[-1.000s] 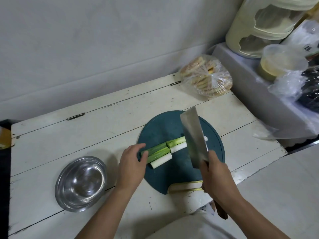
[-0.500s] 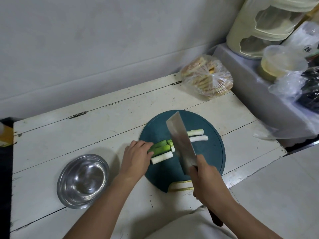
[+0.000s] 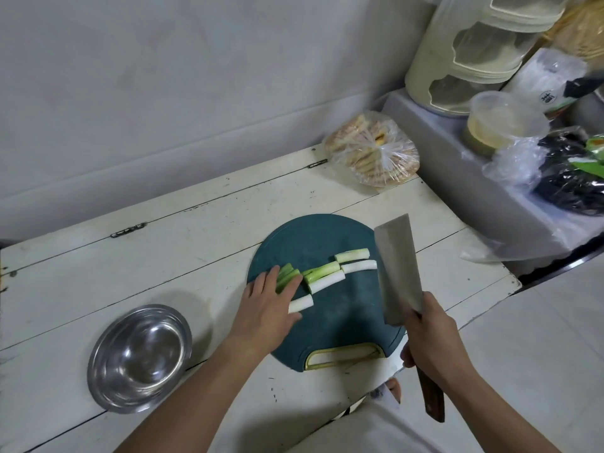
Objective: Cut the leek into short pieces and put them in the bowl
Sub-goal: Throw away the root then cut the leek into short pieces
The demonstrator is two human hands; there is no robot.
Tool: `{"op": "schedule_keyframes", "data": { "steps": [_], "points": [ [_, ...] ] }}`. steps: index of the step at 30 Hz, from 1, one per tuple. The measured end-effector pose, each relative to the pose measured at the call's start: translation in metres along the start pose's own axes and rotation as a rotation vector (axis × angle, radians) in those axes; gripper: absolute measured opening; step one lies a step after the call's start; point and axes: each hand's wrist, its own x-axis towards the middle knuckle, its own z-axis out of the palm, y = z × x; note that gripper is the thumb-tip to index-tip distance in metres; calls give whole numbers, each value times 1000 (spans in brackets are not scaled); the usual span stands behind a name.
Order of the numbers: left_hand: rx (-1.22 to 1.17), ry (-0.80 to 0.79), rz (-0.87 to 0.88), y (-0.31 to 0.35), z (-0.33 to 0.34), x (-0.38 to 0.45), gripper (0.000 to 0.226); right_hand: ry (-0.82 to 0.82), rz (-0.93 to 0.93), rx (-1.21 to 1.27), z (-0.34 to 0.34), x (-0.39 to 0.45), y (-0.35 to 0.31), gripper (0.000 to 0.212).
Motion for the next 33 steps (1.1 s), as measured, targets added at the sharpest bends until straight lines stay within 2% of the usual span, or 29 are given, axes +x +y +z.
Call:
{"op": "schedule_keyframes", "data": {
  "steps": [1, 3, 5, 7, 10, 12, 13, 16, 18, 21, 26, 30, 33],
  "points": [
    [41, 58, 3, 0, 3, -3, 70, 7, 7, 5, -2, 1, 2, 11],
    [97, 96, -39, 2, 3, -7, 72, 18, 6, 11, -5, 1, 4, 11],
    [112, 75, -121, 2, -3, -7, 79, 22, 12, 29, -5, 3, 7, 11],
    [64, 55, -186, 0, -10, -2, 70, 12, 24, 41, -4, 5, 9, 12],
    [-331, 66, -320, -2, -31, 9, 54, -5, 36, 68, -3, 6, 14, 12],
    [-531, 109, -280, 8, -48, 24, 52, -4, 45, 76, -6, 6, 20, 12],
    [-551, 119, -210, 16, -55, 34, 52, -7, 50, 82, -7, 5, 23, 12],
    [-313, 57, 71, 47, -57, 62, 50, -10, 60, 115, -13, 2, 29, 13],
    [-101, 5, 162, 59, -40, 71, 47, 2, 55, 127, -17, 0, 32, 12],
    [-23, 8, 130, 63, -19, 70, 41, 18, 56, 124, -24, 1, 37, 11],
    [168, 8, 100, 68, -6, 56, 57, 24, 78, 145, -29, 4, 47, 13],
    [52, 72, 4, 68, -29, 62, 48, 21, 75, 137, -35, 5, 51, 12],
    [-77, 161, 133, 85, -52, 95, 53, 22, 90, 126, -38, 8, 56, 12]
  ]
}}
